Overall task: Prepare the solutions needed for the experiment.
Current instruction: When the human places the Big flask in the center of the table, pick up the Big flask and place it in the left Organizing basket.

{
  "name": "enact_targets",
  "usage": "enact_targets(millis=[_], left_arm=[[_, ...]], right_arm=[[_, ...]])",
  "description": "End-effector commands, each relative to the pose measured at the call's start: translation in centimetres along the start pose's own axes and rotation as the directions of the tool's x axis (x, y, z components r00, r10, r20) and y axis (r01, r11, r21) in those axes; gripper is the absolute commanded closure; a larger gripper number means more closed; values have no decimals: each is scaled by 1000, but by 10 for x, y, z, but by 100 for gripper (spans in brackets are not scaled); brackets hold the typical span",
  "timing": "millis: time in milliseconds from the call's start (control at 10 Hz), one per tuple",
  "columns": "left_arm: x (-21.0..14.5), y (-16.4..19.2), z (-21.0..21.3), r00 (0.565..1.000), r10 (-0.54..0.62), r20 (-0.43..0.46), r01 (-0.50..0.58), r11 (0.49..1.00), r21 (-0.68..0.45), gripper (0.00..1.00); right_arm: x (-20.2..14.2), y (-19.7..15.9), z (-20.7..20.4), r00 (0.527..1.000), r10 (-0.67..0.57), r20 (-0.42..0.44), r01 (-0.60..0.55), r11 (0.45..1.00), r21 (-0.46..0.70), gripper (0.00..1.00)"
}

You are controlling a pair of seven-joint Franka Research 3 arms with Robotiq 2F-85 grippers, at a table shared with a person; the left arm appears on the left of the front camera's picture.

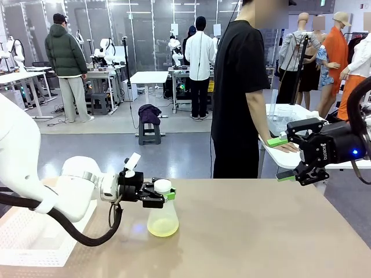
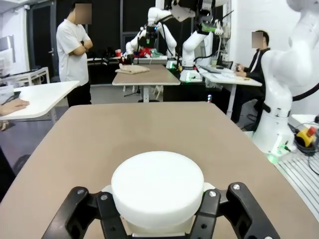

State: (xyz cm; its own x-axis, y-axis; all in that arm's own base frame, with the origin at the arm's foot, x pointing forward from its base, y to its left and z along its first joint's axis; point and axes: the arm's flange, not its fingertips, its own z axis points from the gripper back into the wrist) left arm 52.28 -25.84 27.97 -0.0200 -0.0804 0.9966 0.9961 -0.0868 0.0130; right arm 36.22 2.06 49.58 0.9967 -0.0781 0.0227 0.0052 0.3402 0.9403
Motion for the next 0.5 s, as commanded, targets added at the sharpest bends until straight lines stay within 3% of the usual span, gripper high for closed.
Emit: enact_targets(millis=[0,400], left_arm=[[37,-3,11,997,-34,-66,33,999,-10,96],[108,-7,78,986,-118,-117,121,993,16,96]], right_arm=[[-1,2,0,1000,8,3,-8,1000,16,0],[-1,2,0,1000,8,3,-8,1000,16,0]])
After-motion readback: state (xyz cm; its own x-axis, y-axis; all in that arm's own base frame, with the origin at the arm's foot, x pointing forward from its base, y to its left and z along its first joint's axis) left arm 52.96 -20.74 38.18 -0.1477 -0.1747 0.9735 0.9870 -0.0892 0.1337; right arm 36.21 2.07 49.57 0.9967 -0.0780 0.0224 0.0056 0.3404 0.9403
